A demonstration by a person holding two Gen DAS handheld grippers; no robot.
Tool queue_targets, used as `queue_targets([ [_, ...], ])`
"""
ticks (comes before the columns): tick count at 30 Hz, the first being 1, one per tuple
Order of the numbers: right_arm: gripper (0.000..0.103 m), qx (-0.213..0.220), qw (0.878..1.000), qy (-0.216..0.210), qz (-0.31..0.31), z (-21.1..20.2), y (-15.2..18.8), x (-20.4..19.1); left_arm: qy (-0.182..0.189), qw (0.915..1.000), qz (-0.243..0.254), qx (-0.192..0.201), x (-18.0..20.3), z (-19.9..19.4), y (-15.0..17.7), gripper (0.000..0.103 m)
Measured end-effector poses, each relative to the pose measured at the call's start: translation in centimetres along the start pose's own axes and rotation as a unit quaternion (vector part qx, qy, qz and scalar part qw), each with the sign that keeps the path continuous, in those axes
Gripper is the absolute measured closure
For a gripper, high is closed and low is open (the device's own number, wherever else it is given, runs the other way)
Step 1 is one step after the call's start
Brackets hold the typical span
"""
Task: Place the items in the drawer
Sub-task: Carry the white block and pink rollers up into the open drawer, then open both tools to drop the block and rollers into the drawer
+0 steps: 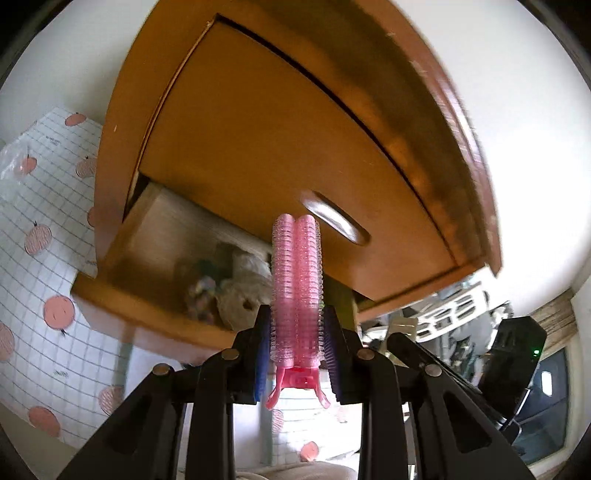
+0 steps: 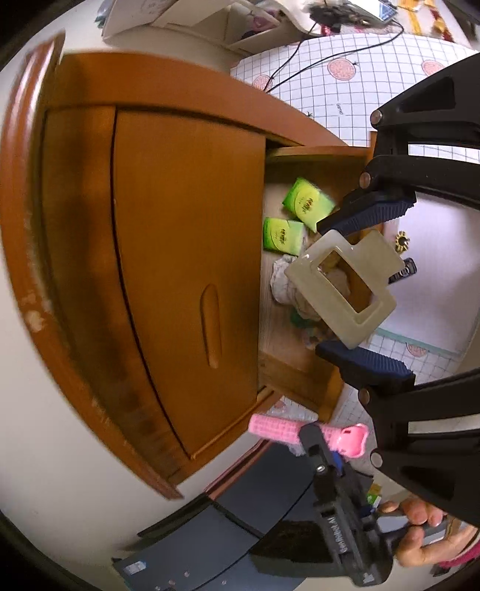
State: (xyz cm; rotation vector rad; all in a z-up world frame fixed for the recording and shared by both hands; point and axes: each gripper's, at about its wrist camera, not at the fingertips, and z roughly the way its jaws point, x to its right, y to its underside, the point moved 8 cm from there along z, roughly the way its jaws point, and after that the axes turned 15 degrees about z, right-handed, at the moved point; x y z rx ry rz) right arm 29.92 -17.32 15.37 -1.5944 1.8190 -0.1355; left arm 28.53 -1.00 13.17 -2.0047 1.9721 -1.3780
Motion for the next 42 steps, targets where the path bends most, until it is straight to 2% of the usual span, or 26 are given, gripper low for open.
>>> queue_targets([
  [8, 0.042, -0.015, 0.999, 0.022, 0.019, 3.3, -1.7, 1.5, -0.033, 0.9992, 0.019, -0.014, -1.2, 2.7, -1.4, 0.075],
  [15, 0.042, -0.042, 0.998, 0.045, 0.018, 6.4, -0.6, 2.4, -0.078, 0.9967, 0.012, -0.019, -2.6, 4.3, -0.1, 0.075],
  [17, 0.042, -0.042, 0.997, 0.063, 0.010, 7.0, -0.3, 2.9, -0.092, 0.9952, 0.017, -0.029, -2.7, 5.1, 0.3, 0.075],
  [22, 0.042, -0.041, 0.996, 0.074, 0.010, 7.6, 0.3, 3.5, -0.127, 0.9909, 0.026, -0.037, -2.8, 6.3, 1.3, 0.075],
  [27, 0.041, -0.029, 0.997, 0.063, 0.014, 7.1, 0.2, 4.0, -0.165, 0.9830, 0.069, -0.043, -1.9, 7.1, 0.7, 0.075],
  [30, 0.039, -0.021, 0.998, 0.048, 0.024, 6.9, 0.3, 4.4, -0.172, 0.9809, 0.077, -0.049, -1.7, 7.3, 1.1, 0.075],
  [31, 0.038, -0.021, 0.998, 0.044, 0.029, 6.9, 0.3, 4.4, -0.174, 0.9804, 0.078, -0.051, -1.6, 7.3, 1.2, 0.073],
  [34, 0.034, -0.016, 0.998, 0.040, 0.047, 6.2, 0.4, 5.0, -0.177, 0.9805, 0.080, -0.030, -1.1, 6.6, 1.1, 0.053],
  [37, 0.033, -0.009, 0.998, 0.040, 0.052, 5.4, 0.6, 5.3, -0.178, 0.9805, 0.082, -0.018, -0.7, 5.3, 1.2, 0.050],
  [39, 0.026, -0.003, 0.998, 0.041, 0.053, 4.6, 0.8, 5.3, -0.168, 0.9825, 0.080, -0.014, -0.4, 4.6, 1.6, 0.048],
  [41, 0.020, 0.007, 0.998, 0.043, 0.048, 3.8, 0.8, 5.0, -0.164, 0.9834, 0.077, -0.005, -0.1, 3.9, 1.8, 0.042],
  [42, 0.020, 0.012, 0.998, 0.046, 0.045, 3.5, 0.8, 5.0, -0.162, 0.9837, 0.078, 0.002, 0.2, 3.3, 1.9, 0.041],
])
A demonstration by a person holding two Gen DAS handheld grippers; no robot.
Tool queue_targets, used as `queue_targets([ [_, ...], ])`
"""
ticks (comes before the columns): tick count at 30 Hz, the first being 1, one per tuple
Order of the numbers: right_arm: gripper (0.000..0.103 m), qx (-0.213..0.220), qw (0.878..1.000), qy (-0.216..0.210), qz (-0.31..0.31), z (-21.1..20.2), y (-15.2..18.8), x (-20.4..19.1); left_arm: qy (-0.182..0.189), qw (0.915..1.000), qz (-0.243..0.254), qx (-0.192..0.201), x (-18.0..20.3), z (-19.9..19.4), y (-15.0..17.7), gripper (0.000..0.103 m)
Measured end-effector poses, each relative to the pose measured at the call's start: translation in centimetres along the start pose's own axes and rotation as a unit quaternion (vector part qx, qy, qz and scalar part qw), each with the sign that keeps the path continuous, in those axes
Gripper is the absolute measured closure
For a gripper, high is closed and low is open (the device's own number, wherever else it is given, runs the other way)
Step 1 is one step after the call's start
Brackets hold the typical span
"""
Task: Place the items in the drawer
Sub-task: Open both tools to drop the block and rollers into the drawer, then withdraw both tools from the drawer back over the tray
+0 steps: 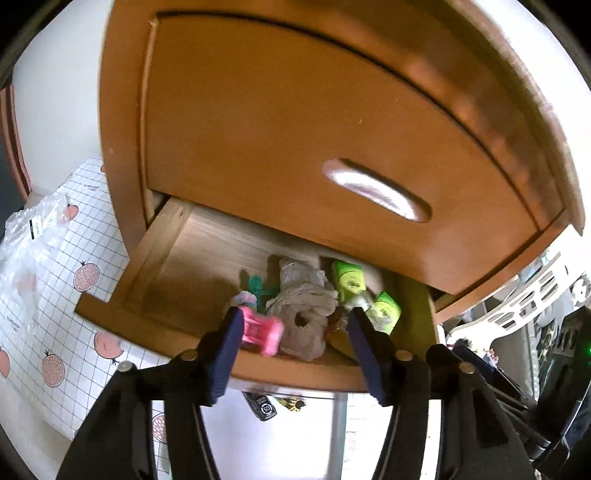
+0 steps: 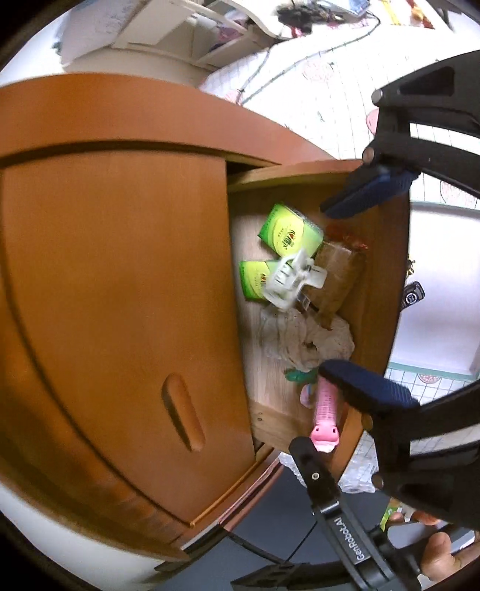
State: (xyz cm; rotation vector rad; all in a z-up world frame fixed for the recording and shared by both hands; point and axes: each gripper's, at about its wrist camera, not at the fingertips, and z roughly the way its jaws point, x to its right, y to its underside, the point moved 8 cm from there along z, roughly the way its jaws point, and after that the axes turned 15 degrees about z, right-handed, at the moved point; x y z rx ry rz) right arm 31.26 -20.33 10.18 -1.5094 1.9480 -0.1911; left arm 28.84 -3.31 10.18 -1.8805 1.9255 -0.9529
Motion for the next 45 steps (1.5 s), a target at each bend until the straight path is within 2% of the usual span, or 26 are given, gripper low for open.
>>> queue_targets([
  [2, 0.019, 0.010, 1.000, 0.005, -0.004, -0.8, 0.1, -0.3, 0.005, 0.9999, 0.003, 0.014, 0.2, -1.1, 0.1, 0.040],
  [3, 0.012, 0.014, 1.000, 0.004, -0.005, -1.3, 0.2, -0.5, 0.004, 0.9998, 0.007, 0.021, 0.2, -1.8, 0.2, 0.039],
  [5, 0.001, 0.027, 0.999, 0.008, -0.017, -2.5, 0.5, -1.1, -0.001, 0.9994, 0.013, 0.030, 0.6, -2.3, 0.1, 0.029],
  [7, 0.001, 0.038, 0.998, 0.019, -0.035, -3.3, 0.9, -1.5, -0.002, 0.9990, 0.020, 0.041, 0.7, -3.5, 0.2, 0.029],
  [10, 0.001, 0.049, 0.996, 0.034, -0.060, -4.4, 1.7, -2.6, -0.003, 0.9985, 0.021, 0.051, 0.8, -4.8, 0.3, 0.017],
  [14, 0.000, 0.056, 0.994, 0.041, -0.089, -5.5, 3.3, -4.0, -0.006, 0.9969, 0.033, 0.071, 1.0, -6.7, 1.1, 0.009],
  [20, 0.000, 0.065, 0.990, 0.052, -0.118, -6.2, 6.9, -5.0, 0.003, 0.9952, 0.041, 0.088, 1.2, -8.6, 4.0, 0.008],
  [24, 0.000, 0.064, 0.992, 0.040, -0.099, -6.2, 9.2, -4.6, -0.008, 0.9945, 0.049, 0.091, 0.4, -9.0, 6.2, 0.008],
  [31, 0.000, 0.052, 0.995, 0.044, -0.077, -4.1, 12.6, -3.0, -0.023, 0.9948, 0.053, 0.084, -1.9, -7.8, 10.0, 0.008],
  [39, 0.000, 0.023, 0.996, 0.050, -0.075, -0.9, 15.4, -2.0, -0.016, 0.9982, 0.033, 0.048, -4.4, -4.0, 13.2, 0.008],
  [45, 0.000, -0.001, 0.996, 0.054, -0.075, 1.5, 16.9, -1.1, -0.025, 0.9993, 0.022, 0.015, -5.5, -0.8, 15.4, 0.008],
])
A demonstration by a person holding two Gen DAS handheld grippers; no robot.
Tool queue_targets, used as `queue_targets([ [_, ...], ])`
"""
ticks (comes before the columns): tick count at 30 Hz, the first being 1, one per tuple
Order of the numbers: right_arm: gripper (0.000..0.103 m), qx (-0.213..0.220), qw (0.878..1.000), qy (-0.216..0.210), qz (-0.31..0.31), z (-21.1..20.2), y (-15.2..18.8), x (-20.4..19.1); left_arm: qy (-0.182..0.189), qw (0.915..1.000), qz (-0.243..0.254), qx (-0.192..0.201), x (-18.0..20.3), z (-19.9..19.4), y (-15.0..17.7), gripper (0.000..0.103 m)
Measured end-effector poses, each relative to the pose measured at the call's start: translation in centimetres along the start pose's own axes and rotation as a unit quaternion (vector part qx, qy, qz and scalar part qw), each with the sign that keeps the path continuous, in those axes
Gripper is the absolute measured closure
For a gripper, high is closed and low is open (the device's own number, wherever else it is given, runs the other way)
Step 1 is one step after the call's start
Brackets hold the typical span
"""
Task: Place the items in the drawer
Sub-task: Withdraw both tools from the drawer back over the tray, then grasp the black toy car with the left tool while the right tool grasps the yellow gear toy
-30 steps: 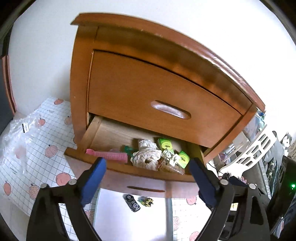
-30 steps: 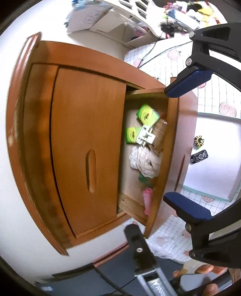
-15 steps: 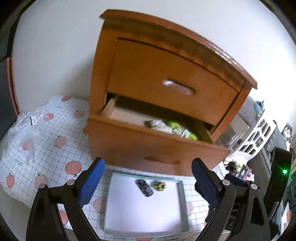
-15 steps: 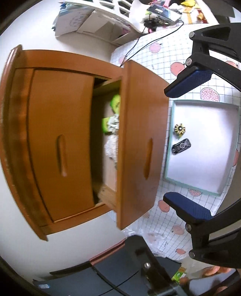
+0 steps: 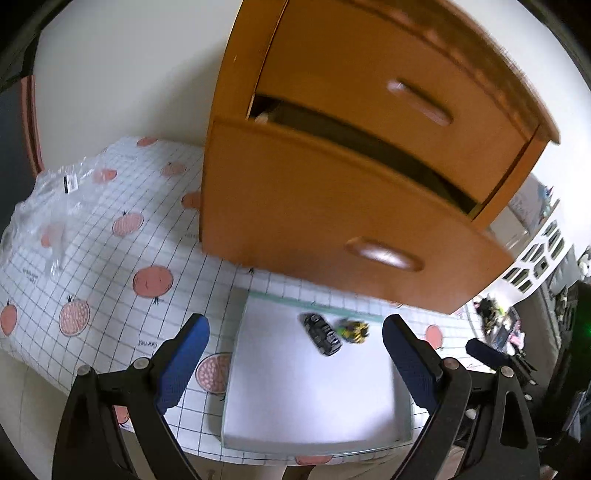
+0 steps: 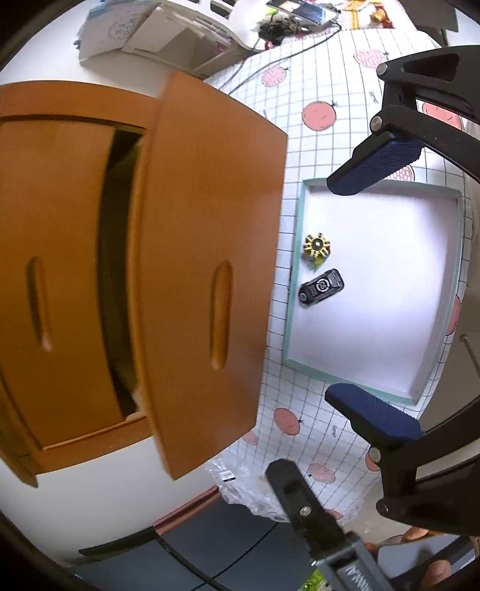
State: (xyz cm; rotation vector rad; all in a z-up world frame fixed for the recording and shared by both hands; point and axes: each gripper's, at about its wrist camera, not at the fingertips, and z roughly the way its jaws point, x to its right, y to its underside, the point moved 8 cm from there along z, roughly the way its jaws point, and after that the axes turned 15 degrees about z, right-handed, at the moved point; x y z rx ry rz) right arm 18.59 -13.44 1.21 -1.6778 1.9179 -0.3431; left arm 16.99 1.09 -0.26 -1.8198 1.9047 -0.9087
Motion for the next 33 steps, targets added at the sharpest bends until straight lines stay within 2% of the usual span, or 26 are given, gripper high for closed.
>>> queue_targets([
  [4, 0.000, -0.015, 1.000, -0.008, 0.011, 2.1, 1.0, 1.0, -0.006, 0.9998, -0.005, -0.020, -0.6, 2.2, 1.8, 0.008],
  [13, 0.000, -0.045, 0.998, 0.014, 0.039, 7.4, 3.6, 4.0, -0.027, 0.9960, -0.018, -0.083, -1.7, 7.2, 6.8, 0.008],
  [18, 0.000, -0.061, 0.994, 0.011, 0.088, 10.0, 4.4, 6.1, -0.029, 0.9937, -0.018, -0.107, -1.8, 9.6, 8.8, 0.008],
  [23, 0.000, -0.064, 0.991, 0.024, 0.117, 12.2, 4.8, 8.0, -0.014, 0.9930, -0.014, -0.116, -0.7, 11.4, 9.1, 0.008],
  [29, 0.000, -0.051, 0.990, 0.028, 0.132, 13.5, 2.8, 8.7, 0.005, 0.9938, 0.016, -0.110, 2.1, 13.4, 7.4, 0.008],
  [31, 0.005, -0.046, 0.990, 0.023, 0.129, 13.9, 2.3, 8.6, 0.006, 0.9932, 0.027, -0.113, 2.9, 14.4, 7.1, 0.010],
  [33, 0.014, -0.042, 0.991, 0.024, 0.123, 14.3, 1.9, 8.6, 0.014, 0.9926, 0.029, -0.117, 3.5, 15.5, 7.2, 0.010],
])
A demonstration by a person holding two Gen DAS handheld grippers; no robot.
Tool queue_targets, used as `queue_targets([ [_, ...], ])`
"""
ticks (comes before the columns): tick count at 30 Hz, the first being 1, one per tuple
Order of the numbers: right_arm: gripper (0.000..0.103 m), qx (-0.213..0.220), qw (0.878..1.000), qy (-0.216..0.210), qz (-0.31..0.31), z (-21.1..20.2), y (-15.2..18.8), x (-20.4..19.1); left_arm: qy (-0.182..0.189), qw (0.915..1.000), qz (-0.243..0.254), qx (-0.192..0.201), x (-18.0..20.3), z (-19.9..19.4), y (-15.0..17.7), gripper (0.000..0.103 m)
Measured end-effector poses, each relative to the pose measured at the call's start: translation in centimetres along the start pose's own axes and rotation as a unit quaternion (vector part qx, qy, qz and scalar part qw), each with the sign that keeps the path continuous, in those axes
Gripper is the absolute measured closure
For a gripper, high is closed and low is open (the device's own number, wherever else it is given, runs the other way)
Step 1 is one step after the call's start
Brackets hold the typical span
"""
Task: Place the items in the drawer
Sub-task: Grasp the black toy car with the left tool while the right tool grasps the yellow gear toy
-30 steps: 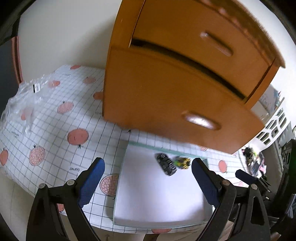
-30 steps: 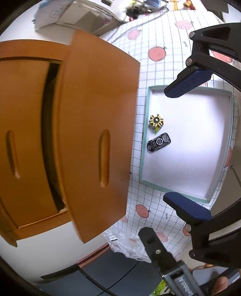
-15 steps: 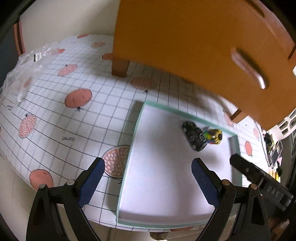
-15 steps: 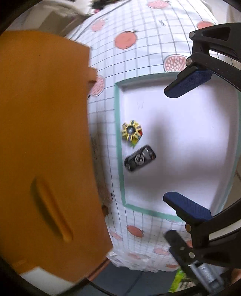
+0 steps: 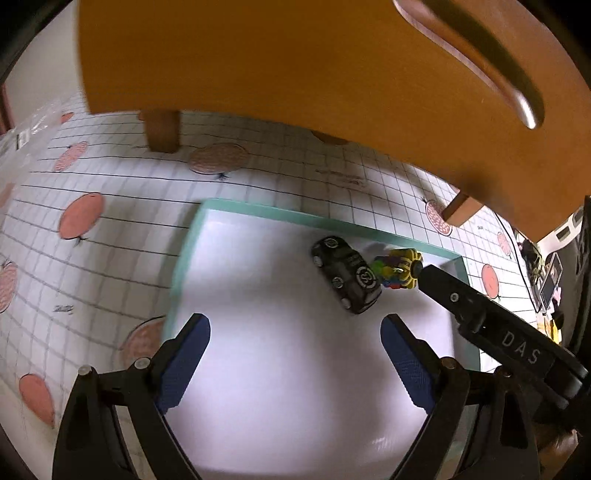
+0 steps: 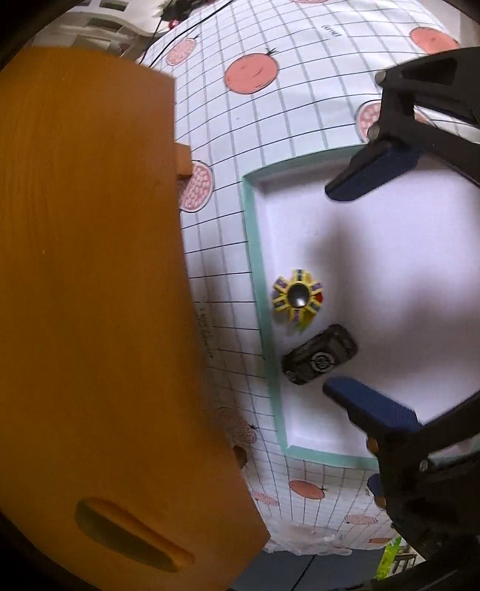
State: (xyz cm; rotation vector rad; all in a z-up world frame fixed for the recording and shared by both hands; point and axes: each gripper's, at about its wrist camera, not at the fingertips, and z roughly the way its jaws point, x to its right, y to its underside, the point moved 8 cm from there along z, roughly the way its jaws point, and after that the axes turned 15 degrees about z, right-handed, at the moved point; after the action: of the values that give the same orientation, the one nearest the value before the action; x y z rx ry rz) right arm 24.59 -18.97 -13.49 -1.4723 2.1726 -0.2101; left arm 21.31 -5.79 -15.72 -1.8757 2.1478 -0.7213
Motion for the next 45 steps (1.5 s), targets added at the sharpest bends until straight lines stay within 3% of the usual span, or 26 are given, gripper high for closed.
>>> queue_targets([
  [2, 0.015, 0.001, 1.000, -0.001, -0.003, 0.5, -0.2, 0.0, 0.008, 1.0000, 0.003, -0.002, 0.3, 0.8, -0.1, 0.010],
  [5, 0.026, 0.000, 1.000, -0.004, -0.004, 1.2, -0.2, 0.0, 0.012, 0.9999, 0.010, -0.001, 0.5, 1.7, -0.5, 0.010],
  [11, 0.030, 0.009, 1.000, -0.006, 0.003, 2.0, -0.9, 0.3, 0.024, 0.9996, 0.017, 0.003, 0.8, 2.9, -1.1, 0.010],
  [20, 0.030, 0.038, 0.999, -0.005, 0.027, 0.5, -2.0, 1.3, 0.010, 0.9996, 0.026, 0.001, 1.3, 4.4, -2.8, 0.011],
  [27, 0.030, 0.034, 0.998, 0.003, 0.051, 0.4, -2.1, 2.3, -0.006, 0.9992, 0.038, -0.014, 2.3, 6.1, -3.5, 0.015],
  [29, 0.030, 0.035, 0.998, 0.003, 0.050, 0.4, -2.0, 2.3, -0.009, 0.9990, 0.039, -0.022, 2.3, 6.5, -3.5, 0.024],
  [34, 0.030, 0.031, 0.998, 0.004, 0.049, 0.5, -1.9, 2.3, -0.005, 0.9989, 0.041, -0.023, 2.6, 6.6, -3.4, 0.026],
  [45, 0.030, 0.022, 0.999, 0.003, 0.049, 0.7, -1.7, 2.4, -0.034, 0.9984, 0.036, -0.026, -0.4, 5.0, -2.2, 0.026],
])
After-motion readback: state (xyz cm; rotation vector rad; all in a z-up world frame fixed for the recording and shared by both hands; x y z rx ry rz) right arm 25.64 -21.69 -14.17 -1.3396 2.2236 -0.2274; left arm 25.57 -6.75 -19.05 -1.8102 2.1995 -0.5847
